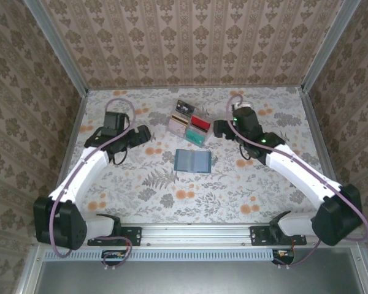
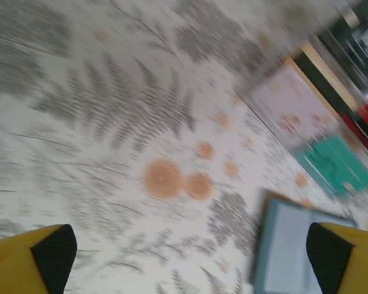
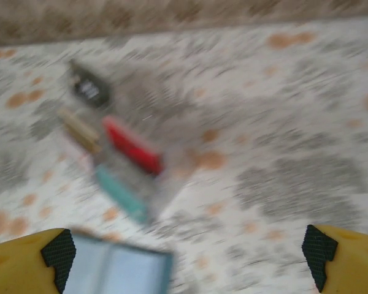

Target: Take the credit cards out of the card holder

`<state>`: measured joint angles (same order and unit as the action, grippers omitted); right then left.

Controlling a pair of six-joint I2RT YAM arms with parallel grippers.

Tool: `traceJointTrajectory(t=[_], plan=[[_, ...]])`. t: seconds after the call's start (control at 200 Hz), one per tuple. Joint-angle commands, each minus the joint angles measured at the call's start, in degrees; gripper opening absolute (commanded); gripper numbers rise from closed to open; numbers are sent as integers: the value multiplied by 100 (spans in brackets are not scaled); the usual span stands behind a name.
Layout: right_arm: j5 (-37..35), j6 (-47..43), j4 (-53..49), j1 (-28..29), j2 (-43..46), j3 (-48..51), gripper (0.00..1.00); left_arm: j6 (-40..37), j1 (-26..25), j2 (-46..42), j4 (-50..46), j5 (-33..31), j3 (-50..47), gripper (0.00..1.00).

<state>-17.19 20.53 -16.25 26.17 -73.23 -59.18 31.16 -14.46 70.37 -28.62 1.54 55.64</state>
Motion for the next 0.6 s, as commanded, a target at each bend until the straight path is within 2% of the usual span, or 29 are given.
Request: traceJointTrajectory(t=[0.0,0.1,0.24,0.425,0.55,0.595], plan=[[-1238,-577,347,-317,416,496,100,-540,318,-535,46,-1024,-384,100],[-1849,-627,608,-638,678,873,100,-745,616,-946,619,-1428,-829,100],[-2565,-633,1477,-1008,826,1641,100,-1141,725,-1294,1597,-2275,-1600,100],[-2491,-647,2494,-1486,523,2505,100,-1942,760,-1301,3121,-2747,-2519,100],[-2513,-684,3593,-1567,222,2992,100,-2368,800,-1033,3922,-2703,-2916,100],[-2311,-795,4093,-1579,158,3183,100,-2502,806,-871,4234,-2701,-3039,100]])
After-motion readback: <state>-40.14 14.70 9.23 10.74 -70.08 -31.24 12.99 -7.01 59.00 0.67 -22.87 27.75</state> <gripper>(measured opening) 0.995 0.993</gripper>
